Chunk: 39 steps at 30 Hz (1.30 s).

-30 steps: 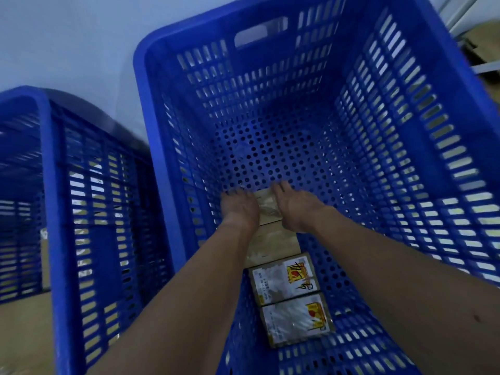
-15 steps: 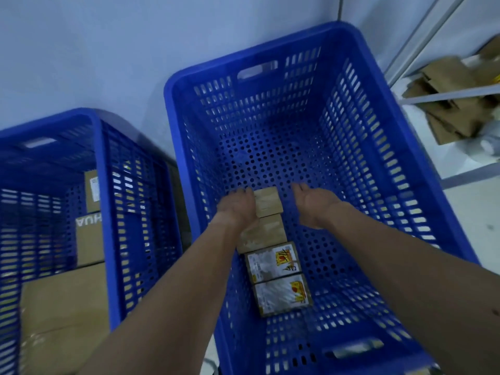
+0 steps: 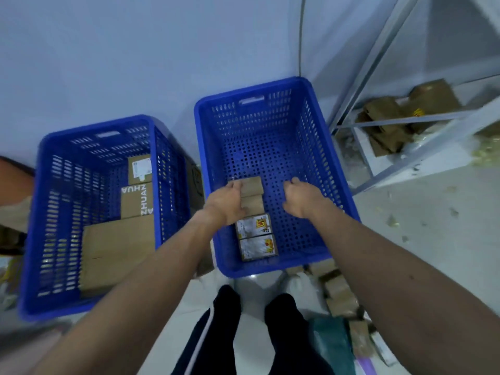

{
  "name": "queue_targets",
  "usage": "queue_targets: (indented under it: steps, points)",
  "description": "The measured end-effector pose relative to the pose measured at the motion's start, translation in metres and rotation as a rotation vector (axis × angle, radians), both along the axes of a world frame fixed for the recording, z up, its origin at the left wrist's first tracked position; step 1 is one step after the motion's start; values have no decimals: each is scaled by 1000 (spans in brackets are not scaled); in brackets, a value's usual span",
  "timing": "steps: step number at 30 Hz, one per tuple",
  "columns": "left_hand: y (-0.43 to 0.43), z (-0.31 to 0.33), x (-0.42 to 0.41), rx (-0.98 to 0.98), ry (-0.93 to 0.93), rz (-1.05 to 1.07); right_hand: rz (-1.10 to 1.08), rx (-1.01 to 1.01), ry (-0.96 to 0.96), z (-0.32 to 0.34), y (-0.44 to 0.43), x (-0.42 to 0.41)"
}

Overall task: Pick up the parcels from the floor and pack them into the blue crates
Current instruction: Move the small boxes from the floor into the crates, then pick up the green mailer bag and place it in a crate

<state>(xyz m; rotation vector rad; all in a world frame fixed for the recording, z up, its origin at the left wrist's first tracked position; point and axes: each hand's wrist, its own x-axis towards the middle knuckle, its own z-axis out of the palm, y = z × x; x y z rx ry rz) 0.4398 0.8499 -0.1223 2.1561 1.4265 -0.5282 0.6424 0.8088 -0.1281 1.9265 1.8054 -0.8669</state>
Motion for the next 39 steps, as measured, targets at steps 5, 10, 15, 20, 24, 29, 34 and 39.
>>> queue_targets:
  steps: [5,10,15,20,24,29,34,39]
  points:
    - [-48,36,-9,14,-45,-26,-84,42,-12,32,-59,7]
    - [-86,60,-16,14,-112,-99,-256,113,-55,63,-144,5]
    - [-122,82,-31,-9,-271,-196,-436,188,-82,93,-239,-17]
    - [-149,97,-45,-2,-229,-293,-558,143,-211,110,-320,-37]
    - [-181,110,-33,18,-187,-454,-649,105,-268,120,-381,-42]
    - [-237,120,2,-33,-259,-551,-782,93,-292,131,-452,-38]
    - [-292,118,37,-74,-272,-621,-916,56,-297,124,-526,-36]
    - [-358,110,87,-119,-245,-674,-974,55,-303,111,-613,-16]
